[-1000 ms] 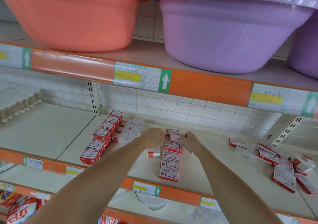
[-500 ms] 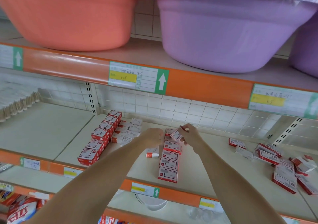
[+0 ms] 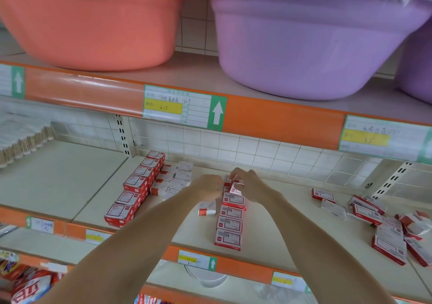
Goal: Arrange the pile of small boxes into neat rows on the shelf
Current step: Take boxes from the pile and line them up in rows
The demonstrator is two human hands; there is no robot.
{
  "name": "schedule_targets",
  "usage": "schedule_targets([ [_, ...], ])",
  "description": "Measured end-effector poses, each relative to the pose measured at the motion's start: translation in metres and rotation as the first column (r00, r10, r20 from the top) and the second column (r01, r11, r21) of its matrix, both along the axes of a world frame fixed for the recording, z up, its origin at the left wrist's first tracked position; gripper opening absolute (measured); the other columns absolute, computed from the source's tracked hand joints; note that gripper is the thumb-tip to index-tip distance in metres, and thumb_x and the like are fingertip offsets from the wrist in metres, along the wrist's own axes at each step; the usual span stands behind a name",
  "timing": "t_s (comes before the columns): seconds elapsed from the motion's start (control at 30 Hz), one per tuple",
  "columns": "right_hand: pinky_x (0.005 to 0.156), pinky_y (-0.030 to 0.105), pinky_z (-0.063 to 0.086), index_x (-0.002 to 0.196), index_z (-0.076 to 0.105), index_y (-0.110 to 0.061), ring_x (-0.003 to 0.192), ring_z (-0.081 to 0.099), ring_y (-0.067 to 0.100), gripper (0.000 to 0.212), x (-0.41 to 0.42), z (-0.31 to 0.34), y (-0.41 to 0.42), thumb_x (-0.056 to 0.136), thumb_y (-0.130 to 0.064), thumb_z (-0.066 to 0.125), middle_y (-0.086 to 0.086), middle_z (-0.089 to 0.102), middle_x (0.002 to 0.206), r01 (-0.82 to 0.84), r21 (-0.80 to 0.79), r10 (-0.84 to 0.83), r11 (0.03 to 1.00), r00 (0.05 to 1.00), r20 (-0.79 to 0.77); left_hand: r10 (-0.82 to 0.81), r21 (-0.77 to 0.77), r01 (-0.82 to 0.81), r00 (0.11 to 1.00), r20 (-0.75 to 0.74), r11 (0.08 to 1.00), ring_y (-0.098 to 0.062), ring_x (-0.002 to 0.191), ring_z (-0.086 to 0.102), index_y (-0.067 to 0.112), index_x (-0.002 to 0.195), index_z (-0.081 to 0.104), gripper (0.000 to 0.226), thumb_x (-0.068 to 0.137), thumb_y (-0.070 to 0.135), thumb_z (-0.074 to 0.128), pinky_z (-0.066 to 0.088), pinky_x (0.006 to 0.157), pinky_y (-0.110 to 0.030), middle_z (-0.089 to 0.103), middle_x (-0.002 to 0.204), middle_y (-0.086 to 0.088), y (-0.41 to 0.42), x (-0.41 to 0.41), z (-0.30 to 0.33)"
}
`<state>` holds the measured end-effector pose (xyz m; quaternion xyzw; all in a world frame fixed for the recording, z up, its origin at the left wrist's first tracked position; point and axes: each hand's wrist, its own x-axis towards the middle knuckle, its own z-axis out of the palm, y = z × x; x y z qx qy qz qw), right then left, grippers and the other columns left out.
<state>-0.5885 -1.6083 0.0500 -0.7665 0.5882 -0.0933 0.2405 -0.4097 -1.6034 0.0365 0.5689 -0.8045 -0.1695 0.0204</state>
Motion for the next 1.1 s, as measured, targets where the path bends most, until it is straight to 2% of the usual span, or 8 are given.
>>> schedule_targets([
  [0.07,0.085,0.042,0.054,0.117,0.053,-0.031,0.094,0.057,0.022,0.023,0.005,-0.001,-0.003,0.099,-0.017,0.051,-0.002,0.044,0.108,0.009,0.006,-0.009,1.0,0.999,-0.036,0.0,-0.012,0.0,1.0,0.001,1.0,-0.022,0.109,0.059,0.006,0.126,0.057,0.03,0.098,0.014,0.05,0.05,0.093,-0.029,0.06,0.121,-0.007,0.0,0.001,0.0],
  [0.17,0.09,0.041,0.051,0.119,0.058,-0.026,0.106,0.055,0.023,0.024,0.011,-0.006,-0.008,0.099,-0.014,0.052,0.001,0.052,0.115,-0.003,-0.045,0.0,0.999,0.998,-0.062,0.033,0.008,-0.032,0.999,-0.027,0.999,-0.022,0.103,0.06,0.01,0.12,0.059,0.026,0.096,0.013,0.051,0.052,0.088,-0.029,0.062,0.113,-0.005,-0.001,0.005,-0.003],
  [0.3,0.073,0.03,0.044,0.127,0.056,-0.022,0.106,0.051,0.022,0.031,0.016,-0.011,-0.008,0.096,-0.019,0.057,0.003,0.049,0.121,0.047,-0.088,-0.059,0.995,0.989,-0.132,0.099,0.049,-0.094,0.99,-0.098,0.994,-0.02,0.094,0.06,0.014,0.114,0.06,0.023,0.092,0.012,0.051,0.051,0.08,-0.028,0.062,0.105,-0.004,-0.002,0.011,-0.004],
  [0.43,0.091,0.039,0.047,0.122,0.056,-0.027,0.118,0.044,0.028,0.03,0.011,-0.014,-0.006,0.093,-0.029,0.06,0.002,0.052,0.121,0.091,-0.148,-0.122,0.985,0.969,-0.214,0.126,0.07,-0.12,0.987,-0.099,0.99,-0.02,0.093,0.062,0.016,0.114,0.061,0.025,0.091,0.013,0.051,0.056,0.084,-0.034,0.063,0.107,-0.005,-0.002,0.01,-0.003],
  [0.7,0.085,0.042,0.054,0.116,0.064,-0.027,0.114,0.054,0.026,0.026,0.011,-0.016,-0.005,0.091,-0.035,0.064,0.0,0.058,0.117,0.14,-0.072,-0.148,0.988,0.982,-0.12,0.121,0.067,-0.114,0.987,-0.105,0.991,-0.017,0.081,0.056,0.014,0.115,0.059,0.023,0.094,0.011,0.049,0.048,0.071,-0.027,0.063,0.105,-0.007,0.001,0.008,-0.006],
  [0.83,0.082,0.043,0.056,0.116,0.058,-0.022,0.102,0.056,0.024,0.031,0.014,-0.016,0.0,0.09,-0.039,0.065,0.002,0.049,0.116,0.19,-0.126,-0.207,0.974,0.969,-0.136,0.138,0.085,-0.127,0.982,-0.128,0.988,-0.023,0.097,0.062,0.013,0.118,0.059,0.025,0.094,0.013,0.05,0.052,0.084,-0.033,0.063,0.113,-0.008,0.001,0.009,-0.005],
  [1.0,0.095,0.043,0.046,0.116,0.059,-0.031,0.119,0.044,0.02,0.062,0.006,-0.016,0.008,0.073,-0.075,0.062,-0.004,0.05,0.123,0.05,-0.1,-0.07,0.994,0.975,-0.212,0.15,0.093,-0.139,0.982,-0.12,0.986,-0.024,0.105,0.061,0.015,0.122,0.059,0.029,0.094,0.015,0.053,0.053,0.092,-0.037,0.061,0.12,-0.007,0.001,0.014,-0.005],
  [1.1,0.098,0.045,0.042,0.118,0.057,-0.032,0.12,0.042,0.02,0.075,0.002,-0.018,0.013,0.063,-0.082,0.063,-0.004,0.049,0.125,-0.009,-0.079,-0.012,0.997,0.967,-0.256,0.147,0.101,-0.136,0.983,-0.109,0.985,-0.023,0.108,0.059,0.016,0.125,0.058,0.031,0.094,0.017,0.055,0.051,0.095,-0.037,0.06,0.124,-0.005,0.002,0.016,-0.007],
])
